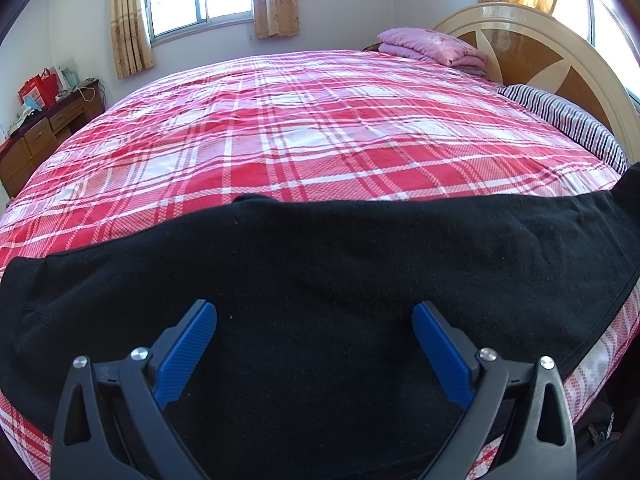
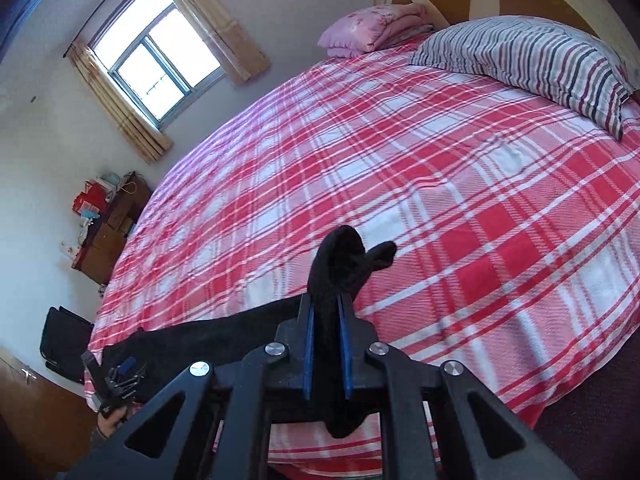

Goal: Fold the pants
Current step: 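Grasp the pants' end with the right gripper and lift it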

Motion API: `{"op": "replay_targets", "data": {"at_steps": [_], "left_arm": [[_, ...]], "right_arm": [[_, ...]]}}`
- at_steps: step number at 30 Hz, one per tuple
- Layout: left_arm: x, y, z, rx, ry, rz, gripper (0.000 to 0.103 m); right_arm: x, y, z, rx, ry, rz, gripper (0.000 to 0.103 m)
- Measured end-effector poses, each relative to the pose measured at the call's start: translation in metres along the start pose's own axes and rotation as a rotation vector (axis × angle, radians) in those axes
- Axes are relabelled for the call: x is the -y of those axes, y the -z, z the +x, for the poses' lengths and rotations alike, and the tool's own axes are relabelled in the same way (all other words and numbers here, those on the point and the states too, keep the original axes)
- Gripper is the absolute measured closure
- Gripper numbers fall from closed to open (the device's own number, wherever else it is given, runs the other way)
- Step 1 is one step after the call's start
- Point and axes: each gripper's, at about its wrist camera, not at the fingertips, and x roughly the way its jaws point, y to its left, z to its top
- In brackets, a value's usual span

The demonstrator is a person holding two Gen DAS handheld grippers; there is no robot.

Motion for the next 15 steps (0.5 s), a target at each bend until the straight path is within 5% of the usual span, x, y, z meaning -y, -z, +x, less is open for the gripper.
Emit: {"op": "replay_targets", "data": {"at_steps": [15], "left_arm": [[-0.008,-0.005,-0.006,0.011,0.009,-0.023,0.002]], "right_arm": [[-0.111,0.024,0.058,-0.107,-0.164,-0.137,0.092]]}}
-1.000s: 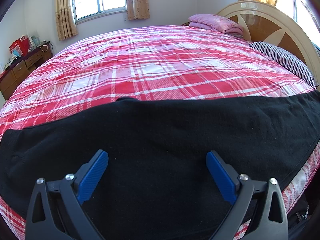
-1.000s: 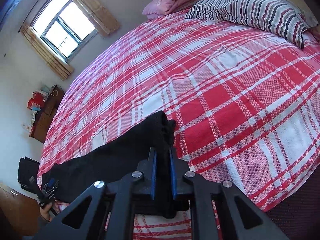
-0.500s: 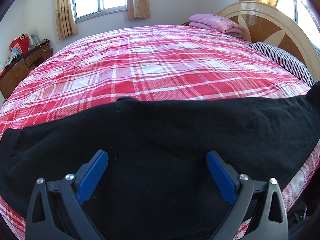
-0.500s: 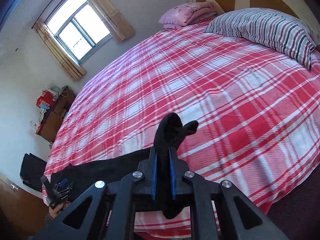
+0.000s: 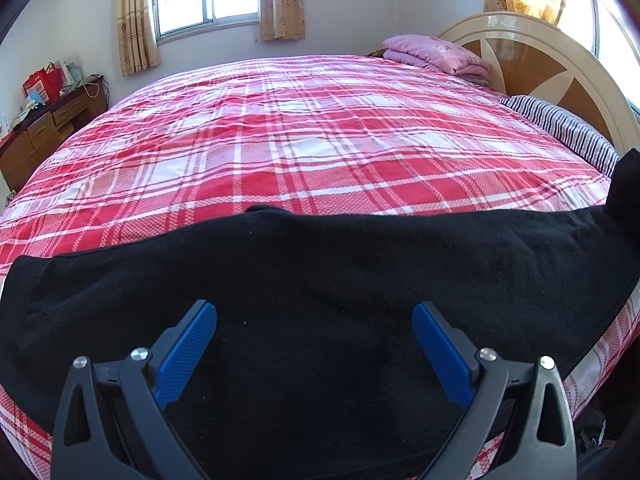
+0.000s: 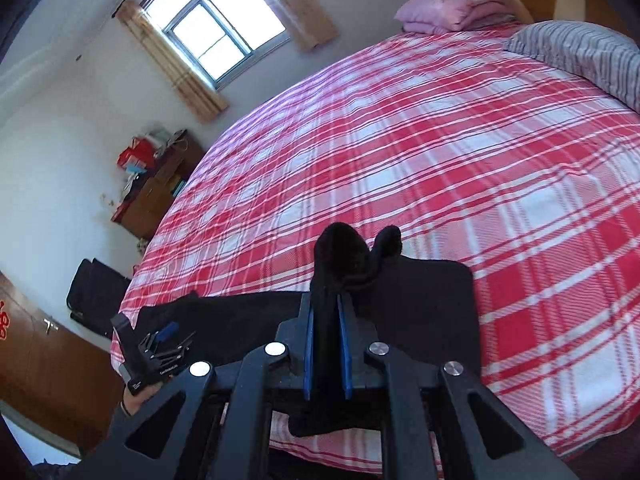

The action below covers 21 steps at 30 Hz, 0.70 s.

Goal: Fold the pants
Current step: 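Grasp the pants' end with the right gripper and lift it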

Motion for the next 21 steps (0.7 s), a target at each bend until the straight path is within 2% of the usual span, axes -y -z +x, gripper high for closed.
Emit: {"op": "replay_targets", "data": {"at_steps": [6,14,21], "left_arm": [[-0.016,-0.008,-0.007,0.019,-0.020,-0.016,0.002],[-0.063,-0.019,-0.018,0.061,-0.079,-0.127,0.002],[-0.067,-0.020,-0.018,0.069,-0.070,-0.142,0.002]], "right_arm": [[-0.027,-0.001,0.027,-0.046,-0.055,-0.046,0.092],[-0.080,-0.003,0.064,-0.103,-0.117,-0.145,0.092],[-0.124,0.005,0.103,-0.165,-0.156,-0.217,0.092]]}}
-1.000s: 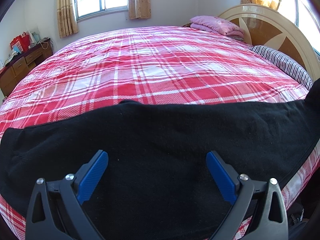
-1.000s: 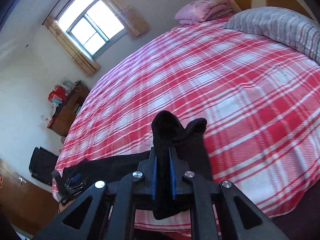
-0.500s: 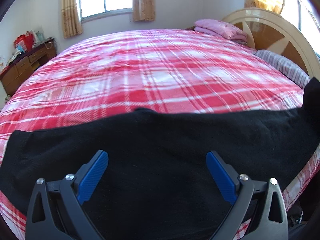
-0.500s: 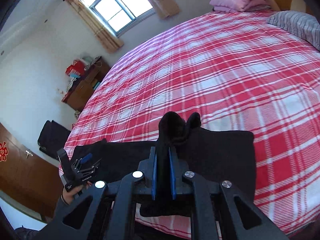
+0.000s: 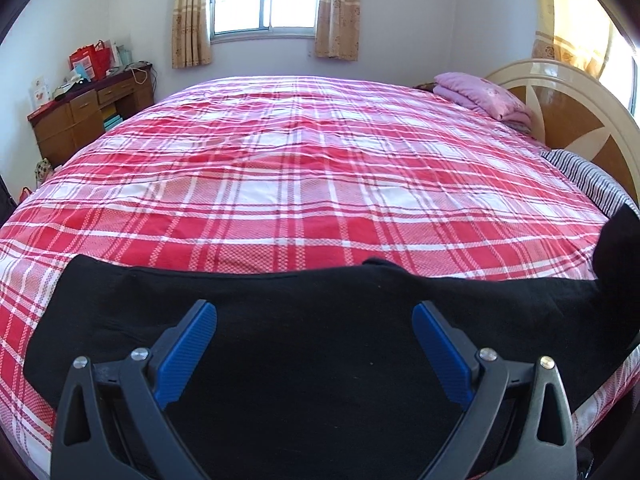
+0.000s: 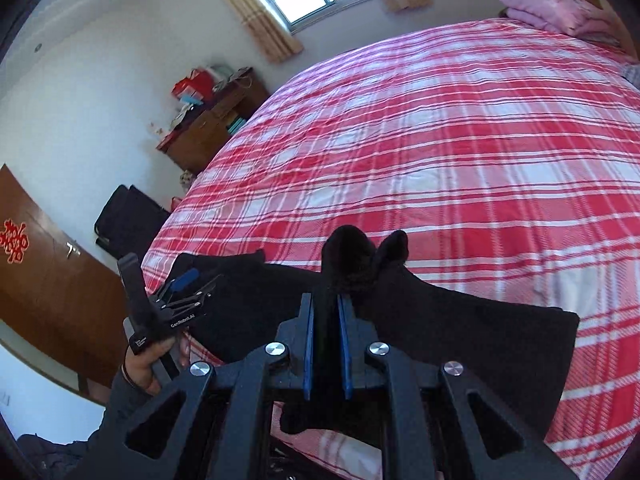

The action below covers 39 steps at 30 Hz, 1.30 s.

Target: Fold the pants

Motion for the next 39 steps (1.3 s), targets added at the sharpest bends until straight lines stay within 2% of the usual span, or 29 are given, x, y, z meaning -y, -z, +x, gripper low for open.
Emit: {"op": "replay_targets", "data": {"at_steps": [7,11,13,14,16,17,21,24,26,28,30,33,35,36,39], "left_arm": [[0.018,0.007,0.001,-0.017,0.042,0.039,0.002],[0.030,0.011,0.001,-0.026,0.072,0.058,0.002],[0.034,0.013,0.001,-0.033,0.092,0.062,0.002],[0.037,0.014,0.001,-0.036,0.104,0.065,0.002],[0.041,0.015,0.001,-0.040,0.126,0.071,0.002],[0.044,0.016,0.000,-0.043,0.140,0.073,0.002],[0.059,0.019,-0.002,-0.060,0.222,0.077,0.002],[0.074,0.022,-0.001,-0.100,0.318,0.078,0.005],[0.088,0.025,0.001,-0.133,0.382,0.098,0.013],[0.101,0.025,0.005,-0.172,0.429,0.109,0.027],[0.112,0.024,0.012,-0.211,0.472,0.114,0.032],[0.123,0.018,0.025,-0.237,0.449,0.111,0.034],[0.128,0.013,0.028,-0.237,0.438,0.122,0.069],[0.129,0.011,0.030,-0.255,0.451,0.114,0.090],[0.124,0.006,0.021,-0.220,0.461,0.091,0.091]], "right_arm": [[-0.035,0.011,0.067,-0.114,0.003,-0.088,0.092],[-0.041,0.025,0.113,-0.233,-0.012,-0.142,0.091],[-0.040,0.032,0.126,-0.276,0.008,-0.142,0.090],[-0.038,0.032,0.127,-0.282,-0.005,-0.133,0.086],[-0.033,0.030,0.119,-0.269,-0.055,-0.103,0.063],[-0.028,0.027,0.109,-0.245,-0.069,-0.082,0.047],[-0.009,0.020,0.063,-0.150,-0.080,-0.037,0.045],[0.012,0.022,0.032,-0.088,-0.007,-0.005,0.045],[0.030,0.028,0.017,-0.062,0.041,0.026,0.045],[0.048,0.033,0.011,-0.049,0.078,0.059,0.045],[0.067,0.040,0.007,-0.039,0.104,0.100,0.045],[0.091,0.043,0.004,-0.027,0.098,0.168,0.045],[0.097,0.040,-0.001,-0.006,0.093,0.181,0.045],[0.098,0.040,-0.004,0.007,0.093,0.182,0.045],[0.099,0.039,-0.012,0.038,0.094,0.178,0.045]]}}
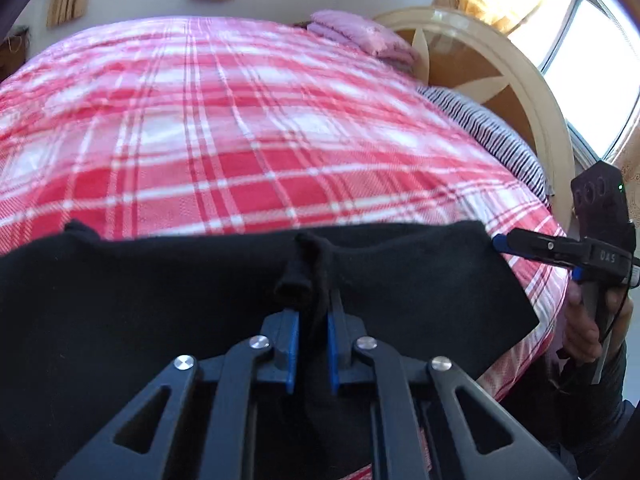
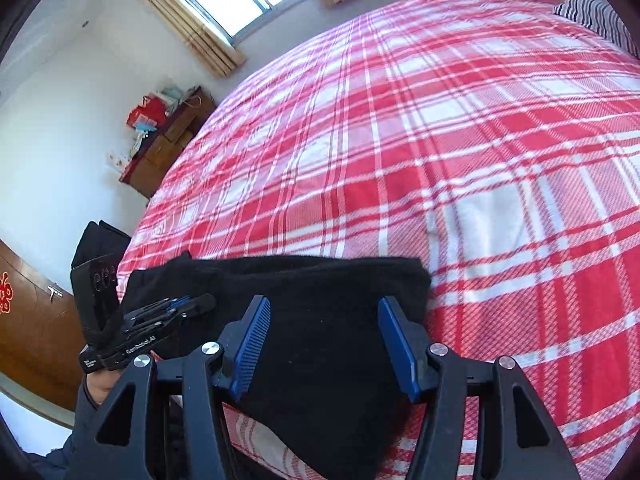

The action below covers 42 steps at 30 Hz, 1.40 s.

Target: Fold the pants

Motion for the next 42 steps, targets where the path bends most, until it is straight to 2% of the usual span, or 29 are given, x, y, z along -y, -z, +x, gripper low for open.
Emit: {"op": "replay_targets", "data": {"at_steps": [2,4,6,8,9,13,19,21,24,27,29,31,33,35,38,42], "left_arm": [[-0.004,-0.001,-0.012,0.036,-0.001,-0.021,0.091],[-0.008,-0.003,-0.016,0.035,0.002,-0.031,0.091],[-0.011,-0.001,-0.017,0.034,-0.011,-0.035,0.091],[-0.013,0.000,-0.012,0.026,-0.021,-0.043,0.091],[-0.014,0.000,-0.011,0.026,-0.032,-0.041,0.091],[-0.022,0.003,-0.003,0.009,-0.040,-0.053,0.091],[-0.024,0.003,-0.012,0.043,-0.027,-0.052,0.091],[-0.025,0.002,-0.014,0.056,-0.050,-0.037,0.091],[-0.026,0.002,-0.008,0.056,-0.078,-0.020,0.090],[-0.026,0.007,-0.003,0.042,-0.089,-0.014,0.085],[-0.025,0.009,-0.006,0.046,-0.097,-0.007,0.077],[-0.026,0.009,-0.009,0.052,-0.120,-0.008,0.054],[-0.028,0.012,-0.015,0.067,-0.129,-0.011,0.045],[-0.032,0.014,-0.021,0.073,-0.151,-0.009,0.045],[-0.042,0.015,-0.034,0.090,-0.178,-0.016,0.042],[-0.064,0.012,-0.053,0.106,-0.298,-0.012,0.037]], "right_arm": [[-0.004,-0.001,-0.006,0.029,-0.001,-0.019,0.045],[-0.008,-0.001,-0.010,0.046,-0.015,-0.057,0.045],[-0.019,0.002,-0.009,0.031,-0.040,-0.097,0.045],[-0.028,0.007,0.002,-0.026,-0.058,-0.142,0.045],[-0.032,0.011,0.012,-0.073,-0.047,-0.169,0.045],[-0.031,0.025,0.039,-0.134,0.051,-0.239,0.045],[-0.053,0.035,0.013,-0.121,0.066,-0.369,0.045],[-0.058,0.046,0.008,-0.157,0.058,-0.411,0.045],[-0.050,0.065,0.020,-0.234,0.137,-0.444,0.044],[-0.050,0.069,0.022,-0.221,0.151,-0.465,0.044],[-0.054,0.065,0.016,-0.206,0.137,-0.454,0.044],[-0.057,0.064,0.012,-0.189,0.116,-0.448,0.044],[-0.058,0.068,0.023,-0.214,0.151,-0.464,0.044],[-0.059,0.072,0.033,-0.224,0.190,-0.500,0.044],[-0.070,0.073,0.029,-0.210,0.216,-0.532,0.044],[-0.092,0.065,0.024,-0.174,0.154,-0.559,0.044]]}}
